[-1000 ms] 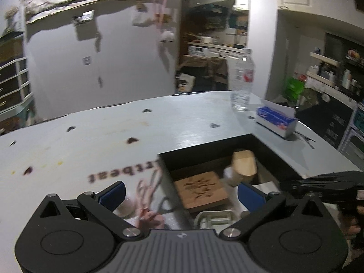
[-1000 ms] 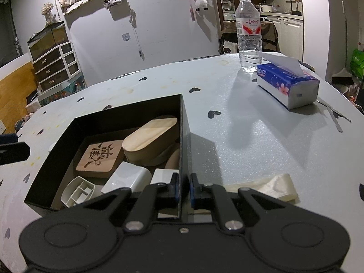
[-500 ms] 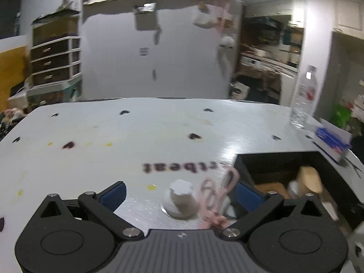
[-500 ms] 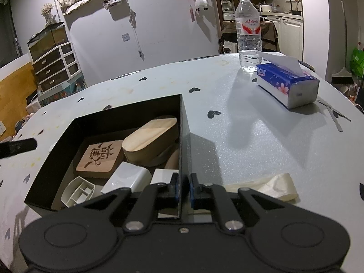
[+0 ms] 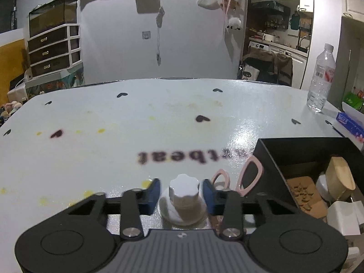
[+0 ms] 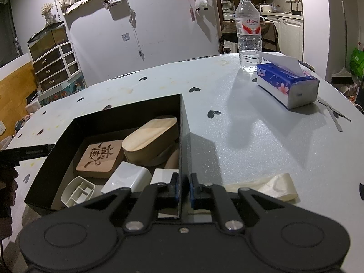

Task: Organize rigid objects
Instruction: 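Carry the white knob with the left gripper into the black box and release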

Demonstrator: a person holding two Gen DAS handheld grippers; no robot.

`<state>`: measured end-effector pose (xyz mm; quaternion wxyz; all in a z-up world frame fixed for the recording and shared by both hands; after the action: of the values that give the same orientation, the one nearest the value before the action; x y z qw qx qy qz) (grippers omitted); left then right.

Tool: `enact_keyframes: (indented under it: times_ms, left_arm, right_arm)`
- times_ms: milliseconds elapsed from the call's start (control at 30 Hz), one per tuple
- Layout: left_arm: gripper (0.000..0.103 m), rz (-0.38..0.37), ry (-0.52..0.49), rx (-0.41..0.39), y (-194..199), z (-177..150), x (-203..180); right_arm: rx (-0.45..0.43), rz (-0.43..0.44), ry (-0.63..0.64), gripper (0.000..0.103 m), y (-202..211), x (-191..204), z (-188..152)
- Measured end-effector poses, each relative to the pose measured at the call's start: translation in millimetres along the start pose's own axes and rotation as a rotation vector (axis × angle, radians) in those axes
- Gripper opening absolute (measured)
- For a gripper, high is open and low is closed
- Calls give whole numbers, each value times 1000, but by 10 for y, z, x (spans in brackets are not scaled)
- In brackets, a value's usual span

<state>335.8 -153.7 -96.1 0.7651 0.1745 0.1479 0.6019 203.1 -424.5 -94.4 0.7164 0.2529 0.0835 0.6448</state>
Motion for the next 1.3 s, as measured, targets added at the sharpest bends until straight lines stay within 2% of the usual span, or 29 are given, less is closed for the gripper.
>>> enact_keyframes:
  times_ms: [133,267,333,500,567,667,833,933,1000,1033,1067,1300]
  left_arm:
    - [31,5,21,-19,36,26,47]
    - [30,19,30,-79,188,196,91]
    - [30,-25,25,-112,323,304,18]
    - [30,-220,-31,-162,701,466,-409]
    - [30,-303,-70,-156,806,450,-615]
    - [30,-388,-135,-125,895,365,-886]
    - [30,-471,-224,-34,965,103,-1171]
    - [31,-463,-251,-4,943,24,-1200]
    - [50,-445,-252,1,937,13,-1195]
    - [75,-436,-246,-4,936,33,-1185]
    - [84,-431,-240,-13,942,49,-1175]
    - [88,-432,-238,-5,956,63,-1175]
  right_arm:
    - [0,0,0,9,0,0,0]
    - [0,0,0,9,0,0,0]
    - [0,0,0,9,0,0,0]
    - [-1,0,-1,9,0,3,1]
    - [0,0,-1,9,2,1,-1]
    - [0,1,-2,9,1,2,-1]
    - [-1,2,-3,10,2,4,0]
    - [-1,2,-3,10,2,3,0]
    - [-1,3,-4,10,2,5,0]
    - [-1,4,-5,10,3,7,1]
    - [-1,4,-4,10,3,8,0]
    - [-1,3,-4,10,3,5,0]
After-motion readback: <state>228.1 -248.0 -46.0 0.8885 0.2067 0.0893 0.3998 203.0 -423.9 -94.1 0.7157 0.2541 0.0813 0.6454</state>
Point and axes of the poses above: each gripper's, at about its wrist camera, not at the fingertips, and y roughly against the way its jaws point, x to its left, z to its top, the point moved 6 cm from there along -y, roughly the way its jaws point, and after that the axes turned 12 degrees about -x, right-handed, at the moved point
